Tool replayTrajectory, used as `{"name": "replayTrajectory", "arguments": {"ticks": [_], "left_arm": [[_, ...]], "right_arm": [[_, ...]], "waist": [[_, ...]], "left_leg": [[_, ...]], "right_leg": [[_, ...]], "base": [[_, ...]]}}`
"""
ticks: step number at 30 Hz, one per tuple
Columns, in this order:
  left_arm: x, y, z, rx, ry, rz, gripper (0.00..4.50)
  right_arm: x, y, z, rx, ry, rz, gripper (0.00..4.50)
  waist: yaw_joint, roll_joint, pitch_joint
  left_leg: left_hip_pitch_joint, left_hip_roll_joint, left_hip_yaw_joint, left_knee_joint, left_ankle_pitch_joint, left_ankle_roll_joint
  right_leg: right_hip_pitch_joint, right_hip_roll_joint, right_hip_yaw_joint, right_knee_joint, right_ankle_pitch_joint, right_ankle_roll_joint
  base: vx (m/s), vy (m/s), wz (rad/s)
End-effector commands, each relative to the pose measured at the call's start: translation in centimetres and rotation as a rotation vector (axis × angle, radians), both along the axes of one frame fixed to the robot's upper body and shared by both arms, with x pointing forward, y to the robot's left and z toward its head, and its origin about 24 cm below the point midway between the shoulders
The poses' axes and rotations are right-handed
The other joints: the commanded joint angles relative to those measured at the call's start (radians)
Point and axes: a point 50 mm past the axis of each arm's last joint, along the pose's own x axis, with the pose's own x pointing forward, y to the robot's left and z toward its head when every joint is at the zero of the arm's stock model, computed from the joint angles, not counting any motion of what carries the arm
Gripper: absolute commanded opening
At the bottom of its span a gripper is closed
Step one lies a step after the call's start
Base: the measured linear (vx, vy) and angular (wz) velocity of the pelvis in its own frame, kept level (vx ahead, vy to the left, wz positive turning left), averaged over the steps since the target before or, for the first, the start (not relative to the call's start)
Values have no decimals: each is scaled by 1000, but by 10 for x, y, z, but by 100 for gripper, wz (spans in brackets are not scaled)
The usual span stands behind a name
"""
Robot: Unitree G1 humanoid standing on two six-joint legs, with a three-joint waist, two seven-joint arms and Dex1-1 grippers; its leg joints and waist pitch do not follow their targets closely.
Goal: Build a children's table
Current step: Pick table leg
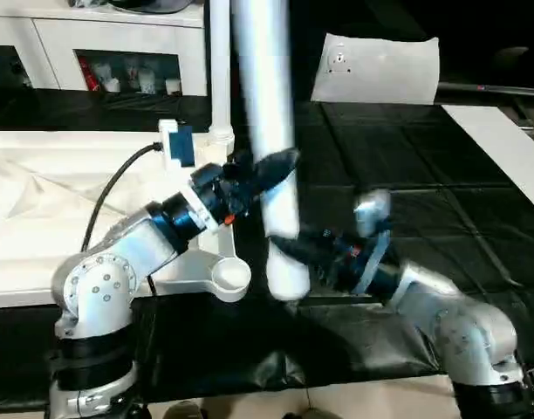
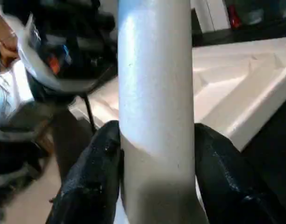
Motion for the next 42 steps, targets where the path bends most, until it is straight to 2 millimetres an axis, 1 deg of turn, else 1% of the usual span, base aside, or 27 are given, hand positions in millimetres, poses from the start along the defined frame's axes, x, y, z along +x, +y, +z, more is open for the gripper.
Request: {"name": "replayTrajectory", "arguments": {"ticks": [1, 2, 3, 5, 6, 7, 9, 11, 13, 15, 16, 17, 18, 20, 21, 22, 23, 27, 28, 33, 34, 35, 39, 41, 42], "left_arm": [[-6, -4, 2, 65, -94, -24, 343], [-6, -3, 0, 78, -110, -27, 336], [-7, -2, -2, 86, -126, -37, 336], [-12, -1, -6, 91, -144, -82, 334], [-13, -1, -8, 93, -149, -99, 334], [-15, 0, -10, 95, -147, -125, 334], [-18, 0, -13, 89, -145, -160, 334], [-21, 0, -13, 62, -145, -188, 327], [-23, -1, -13, 58, -152, -213, 295], [-23, -1, -13, 59, -154, -212, 286], [-23, -2, -14, 55, -156, -212, 267], [-22, -3, -14, 53, -156, -211, 267], [-22, -3, -14, 51, -158, -212, 248], [-21, -3, -15, 55, -159, -210, 234], [-20, -3, -16, 57, -158, -208, 223], [-20, -2, -16, 59, -158, -208, 223], [-19, -2, -16, 68, -160, -203, 212], [-15, 1, -20, 138, -158, -171, 197], [-14, 2, -21, 159, -161, -161, 195], [-10, 7, -24, 200, -147, -126, 189], [-8, 8, -23, 184, -139, -107, 188], [-8, 8, -22, 179, -138, -104, 188], [1, 13, -14, 80, -133, -8, 188], [9, 20, -8, 41, -136, 63, 188], [10, 21, -7, 34, -138, 72, 188]], "right_arm": [[4, -2, -2, -53, -53, -38, 189], [5, -2, -5, -56, -66, -45, 189], [6, -2, -7, -52, -76, -51, 189], [7, -2, -12, -42, -96, -54, 189], [7, -2, -13, -39, -102, -54, 189], [7, -2, -14, -29, -113, -51, 188], [7, -1, -16, -18, -129, -47, 188], [6, 0, -19, -25, -135, -26, 188], [4, 2, -22, -36, -150, -4, 188], [4, 3, -22, -37, -152, 1, 188], [4, 3, -23, -39, -158, 7, 188], [3, 4, -23, -41, -163, 9, 188], [4, 4, -24, -42, -171, 12, 188], [4, 5, -25, -42, -181, 19, 188], [4, 5, -25, -45, -188, 25, 188], [4, 5, -25, -50, -195, 29, 188], [4, 6, -25, -52, -198, 31, 188], [4, 5, -25, -65, -205, 34, 188], [5, 5, -25, -70, -208, 35, 188], [7, 4, -23, -87, -225, 35, 188], [9, 4, -22, -92, -233, 36, 188], [9, 4, -22, -93, -235, 36, 188], [14, 4, -18, -131, -260, 17, 188], [17, 6, -13, -114, -239, 21, 188], [17, 7, -12, -108, -232, 26, 188]], "waist": [[1, 4, -63], [-4, -2, -64], [-5, -1, -64], [-5, -4, -63], [-5, -2, -65], [-6, -4, -66], [-6, -2, -65], [-5, -2, -64], [-4, -3, -63], [-5, -3, -63], [-6, -4, -62], [-5, -3, -63], [-5, -4, -63], [-5, -4, -63], [-6, -5, -64], [-6, -5, -64], [-6, -5, -65], [-7, -4, -66], [-7, -4, -66], [-7, -6, -66], [-8, -9, -65], [-8, -7, -65], [-7, -9, -67], [-8, -13, -67], [-7, -11, -67]], "left_leg": [[5, 34, -5, -79, -134, -18], [4, 34, -3, -79, -133, -19], [6, 34, -2, -79, -135, -19], [5, 35, -1, -79, -139, -15], [6, 36, -1, -80, -135, -15], [6, 36, -1, -79, -127, -12], [8, 36, 0, -80, -128, -8], [9, 37, 1, -80, -134, -7], [9, 36, 1, -81, -146, -9], [9, 36, 1, -81, -154, -8], [9, 36, 1, -82, -160, -8], [9, 37, 1, -81, -161, -9], [9, 36, 1, -81, -159, -10], [9, 37, 1, -81, -159, -9], [9, 36, 1, -80, -154, -7], [9, 36, 1, -80, -152, -6], [9, 36, 2, -79, -149, -5], [11, 37, 2, -79, -139, 2], [9, 36, 2, -79, -135, 4], [10, 35, 2, -78, -137, 0], [10, 35, 3, -79, -139, -1], [9, 35, 3, -78, -139, -1], [10, 35, 3, -77, -138, -4], [10, 33, 4, -75, -132, -2], [11, 33, 4, -75, -131, 1]], "right_leg": [[49, -84, 53, -96, -276, -89], [50, -83, 53, -94, -275, -85], [48, -83, 53, -93, -271, -89], [47, -84, 54, -93, -274, -93], [46, -83, 54, -90, -255, -103], [47, -83, 53, -87, -227, -111], [46, -82, 54, -83, -205, -126], [47, -82, 54, -84, -203, -136], [48, -83, 54, -84, -224, -136], [48, -83, 55, -86, -237, -132], [47, -83, 55, -87, -250, -130], [48, -84, 55, -88, -254, -129], [47, -83, 56, -88, -254, -128], [47, -83, 55, -88, -253, -129], [48, -82, 56, -87, -244, -130], [48, -83, 55, -86, -238, -132], [48, -82, 55, -86, -234, -132], [48, -81, 55, -83, -206, -142], [50, -81, 55, -83, -205, -141], [50, -81, 55, -83, -221, -138], [49, -81, 54, -83, -227, -138], [49, -81, 54, -82, -227, -139], [50, -82, 54, -82, -228, -144], [49, -80, 54, -83, -224, -141], [49, -79, 54, -82, -222, -140]], "base": [[0, 0, 0], [0, 0, 0], [0, 0, 0], [0, 0, 0], [0, 0, 0], [0, 0, 0], [0, 0, 0], [0, 0, 0], [0, 0, 0], [0, 0, 0], [0, 0, 0], [0, 0, 0], [0, 0, 0], [0, 0, 0], [0, 0, 0], [0, 0, 0], [0, 0, 0], [0, 0, 0], [0, 0, 0], [0, 0, 0], [0, 0, 0], [0, 0, 0], [0, 0, 0], [0, 0, 0], [0, 0, 0]]}}
